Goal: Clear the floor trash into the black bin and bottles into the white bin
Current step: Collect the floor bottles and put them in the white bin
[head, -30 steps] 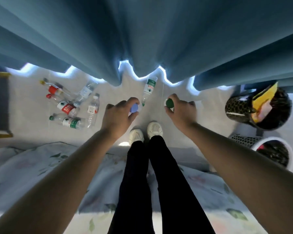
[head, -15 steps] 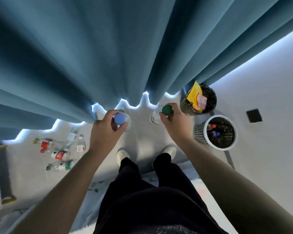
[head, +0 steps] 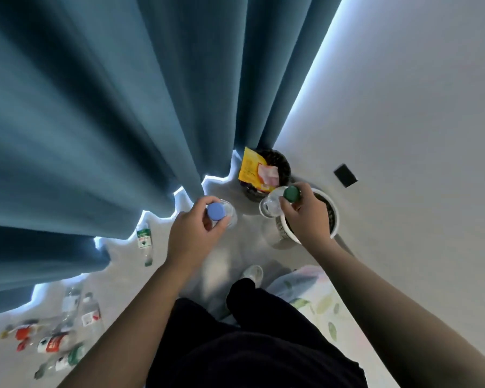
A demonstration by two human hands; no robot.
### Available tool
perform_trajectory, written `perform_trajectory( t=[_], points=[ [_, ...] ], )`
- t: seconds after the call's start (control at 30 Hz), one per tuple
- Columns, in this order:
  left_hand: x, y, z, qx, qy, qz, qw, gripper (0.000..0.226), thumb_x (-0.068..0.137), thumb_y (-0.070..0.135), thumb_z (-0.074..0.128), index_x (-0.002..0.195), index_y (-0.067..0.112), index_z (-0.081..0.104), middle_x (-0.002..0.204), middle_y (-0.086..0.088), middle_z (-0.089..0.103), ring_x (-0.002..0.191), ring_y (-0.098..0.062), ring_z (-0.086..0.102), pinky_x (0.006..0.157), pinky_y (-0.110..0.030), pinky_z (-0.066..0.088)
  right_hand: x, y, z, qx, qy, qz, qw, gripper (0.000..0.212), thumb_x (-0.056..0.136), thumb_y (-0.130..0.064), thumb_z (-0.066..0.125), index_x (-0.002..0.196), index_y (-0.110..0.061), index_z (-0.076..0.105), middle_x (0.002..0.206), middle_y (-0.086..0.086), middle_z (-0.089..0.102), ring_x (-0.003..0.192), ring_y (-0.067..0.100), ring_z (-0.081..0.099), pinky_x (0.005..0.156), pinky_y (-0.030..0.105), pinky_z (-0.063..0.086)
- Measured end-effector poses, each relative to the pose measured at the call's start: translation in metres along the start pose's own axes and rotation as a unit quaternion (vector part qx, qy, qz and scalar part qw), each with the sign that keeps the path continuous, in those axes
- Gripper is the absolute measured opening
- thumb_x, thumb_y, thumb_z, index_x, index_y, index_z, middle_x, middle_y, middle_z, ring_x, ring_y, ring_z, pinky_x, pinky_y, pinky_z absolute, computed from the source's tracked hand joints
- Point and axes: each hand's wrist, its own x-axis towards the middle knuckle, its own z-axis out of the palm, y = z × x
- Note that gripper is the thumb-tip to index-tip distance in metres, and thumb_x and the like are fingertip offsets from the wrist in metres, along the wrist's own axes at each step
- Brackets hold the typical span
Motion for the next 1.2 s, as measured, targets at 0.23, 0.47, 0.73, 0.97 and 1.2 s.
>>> perform_trajectory(
  t=[0.23, 0.47, 0.73, 0.97, 1.2],
  points=[
    [0.046, 0.053, 0.09, 0.019, -0.132, 0.075, 0.988, 0.032, 0.076, 0.054, 0.056, 0.102, 0.038, 0.048, 0.066, 0.005, 0.061, 0.064, -0.017, 0.059, 0.061, -0.036, 0.051, 0.024, 0.097, -0.043, -0.018, 0.04, 0.132, 0.99, 0.033, 0.089, -0.035, 0.062, 0.116, -0.019, 0.053, 0.078, 0.003, 0.064, 0.082, 0.033, 0.063, 0.068, 0.034, 0.045],
    [0.115, 0.038, 0.213, 0.119, -0.306, 0.142, 0.934, 0.03, 0.082, 0.041, 0.06, 0.108, 0.04, 0.045, 0.071, 0.01, 0.061, 0.07, -0.021, 0.058, 0.064, -0.04, 0.053, 0.07, 0.2, -0.028, -0.027, 0.09, 0.236, 0.967, 0.03, 0.088, -0.03, 0.062, 0.114, -0.017, 0.055, 0.083, 0.007, 0.067, 0.083, 0.035, 0.063, 0.07, 0.036, 0.042],
    [0.179, -0.052, 0.392, 0.154, -0.402, 0.177, 0.885, 0.035, 0.081, 0.03, 0.064, 0.112, 0.041, 0.05, 0.071, 0.007, 0.061, 0.066, -0.017, 0.058, 0.066, -0.037, 0.052, 0.145, 0.342, 0.076, -0.001, 0.072, 0.277, 0.958, 0.03, 0.093, -0.031, 0.054, 0.122, -0.026, 0.049, 0.074, -0.004, 0.061, 0.081, 0.029, 0.063, 0.089, 0.041, 0.044],
    [0.191, -0.114, 0.499, 0.207, -0.462, 0.247, 0.826, 0.035, 0.089, 0.03, 0.06, 0.122, 0.035, 0.05, 0.073, 0.009, 0.055, 0.064, -0.01, 0.054, 0.058, -0.029, 0.045, 0.179, 0.424, 0.155, 0.015, 0.006, 0.257, 0.966, 0.034, 0.094, -0.031, 0.054, 0.126, -0.026, 0.046, 0.088, -0.001, 0.066, 0.087, 0.031, 0.063, 0.077, 0.039, 0.049],
    [0.189, -0.171, 0.577, 0.267, -0.519, 0.254, 0.771, 0.042, 0.09, 0.021, 0.055, 0.131, 0.03, 0.048, 0.088, -0.002, 0.061, 0.076, -0.021, 0.059, 0.066, -0.04, 0.053, 0.204, 0.483, 0.216, 0.0, -0.054, 0.252, 0.966, 0.035, 0.093, -0.034, 0.056, 0.127, -0.031, 0.045, 0.098, 0.005, 0.068, 0.088, 0.029, 0.064, 0.074, 0.041, 0.053]
  ],
)
